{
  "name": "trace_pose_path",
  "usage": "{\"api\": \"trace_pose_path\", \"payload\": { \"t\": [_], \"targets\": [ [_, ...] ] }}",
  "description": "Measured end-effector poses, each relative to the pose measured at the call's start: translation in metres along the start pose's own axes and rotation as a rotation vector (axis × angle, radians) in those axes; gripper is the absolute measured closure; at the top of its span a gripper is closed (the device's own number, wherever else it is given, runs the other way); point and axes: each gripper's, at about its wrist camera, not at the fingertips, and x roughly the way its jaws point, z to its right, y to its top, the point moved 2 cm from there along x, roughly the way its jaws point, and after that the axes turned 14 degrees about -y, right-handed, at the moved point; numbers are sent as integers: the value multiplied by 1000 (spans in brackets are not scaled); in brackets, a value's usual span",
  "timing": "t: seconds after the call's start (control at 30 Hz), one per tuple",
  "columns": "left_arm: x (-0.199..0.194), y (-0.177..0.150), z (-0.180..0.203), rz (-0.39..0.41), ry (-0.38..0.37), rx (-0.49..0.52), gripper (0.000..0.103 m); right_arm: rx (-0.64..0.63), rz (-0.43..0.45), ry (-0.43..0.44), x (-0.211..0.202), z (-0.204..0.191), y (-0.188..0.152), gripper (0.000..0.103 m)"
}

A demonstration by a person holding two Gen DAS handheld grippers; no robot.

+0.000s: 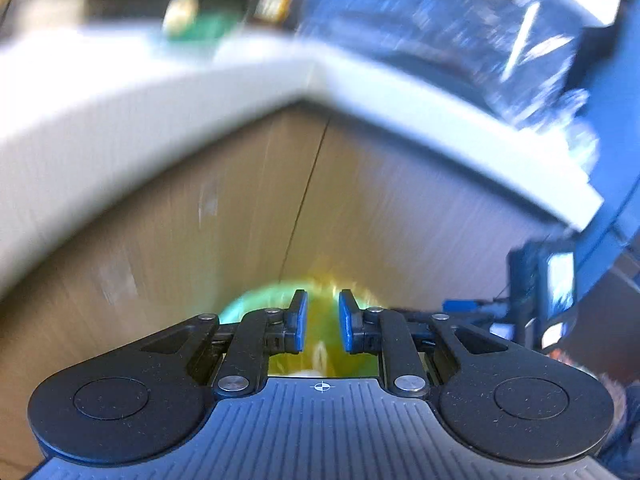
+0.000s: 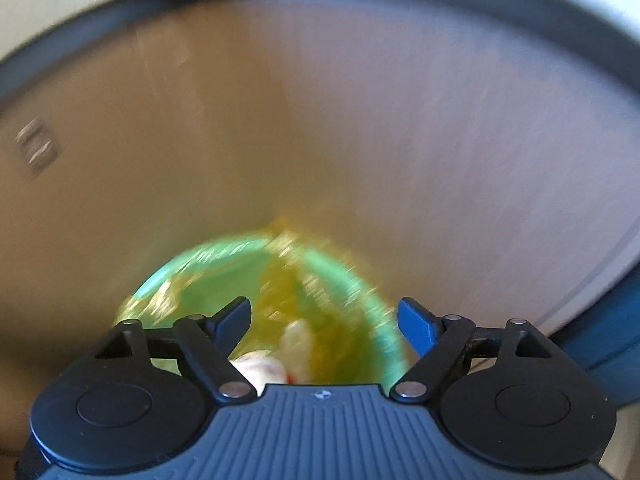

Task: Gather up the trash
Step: 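Open the left tool to drop the tray while the right tool drops the glove into the bin, then raise both empty tools back up to the counter, then grasp the ginger root with the left tool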

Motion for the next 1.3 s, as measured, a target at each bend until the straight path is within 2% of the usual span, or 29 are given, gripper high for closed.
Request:
{"api": "trace_pose_path", "payload": {
  "t": [0.1, 0.2, 0.27, 0.37, 0.5, 0.63, 0.7, 0.8, 0.9, 1.0, 1.07, 1.17, 1.2, 1.3],
  "targets": [
    [-29, 33, 10, 17, 53, 46, 83, 63, 130, 15, -47, 5, 20, 22],
    [-53, 61, 15, 16, 96, 81, 83, 36, 308, 49, -102, -2, 50, 22],
    [-71, 82, 20, 45, 148, 153, 83, 28, 406, 101, -132, -10, 72, 19],
    [-93, 108, 21, 104, 236, 243, 83, 29, 467, 209, -160, -23, 109, 17],
    [-109, 139, 9, 126, 283, 262, 83, 19, 483, 290, -177, -54, 153, 17],
    [-110, 160, -4, 113, 293, 277, 83, -17, 429, 372, -180, -90, 182, 17],
    [-107, 173, -17, 109, 241, 245, 83, -29, 410, 383, -176, -104, 193, 17],
    [-97, 205, -50, 125, 127, 110, 83, -29, 399, 384, -162, -115, 202, 17],
    [-63, 235, -77, 126, 109, 34, 83, -28, 365, 372, -148, -120, 206, 17],
    [-17, 260, -104, 114, 129, -38, 83, -29, 324, 358, -136, -118, 204, 17],
    [14, 269, -117, 92, 156, -33, 83, -31, 310, 348, -130, -114, 202, 17],
    [53, 273, -131, -1, 180, -29, 83, -44, 316, 326, -124, -110, 197, 17],
    [61, 272, -135, -25, 186, -33, 83, -50, 321, 317, -124, -109, 196, 17],
    [69, 267, -136, -28, 218, 1, 80, -63, 334, 303, -120, -110, 196, 17]
  ]
}}
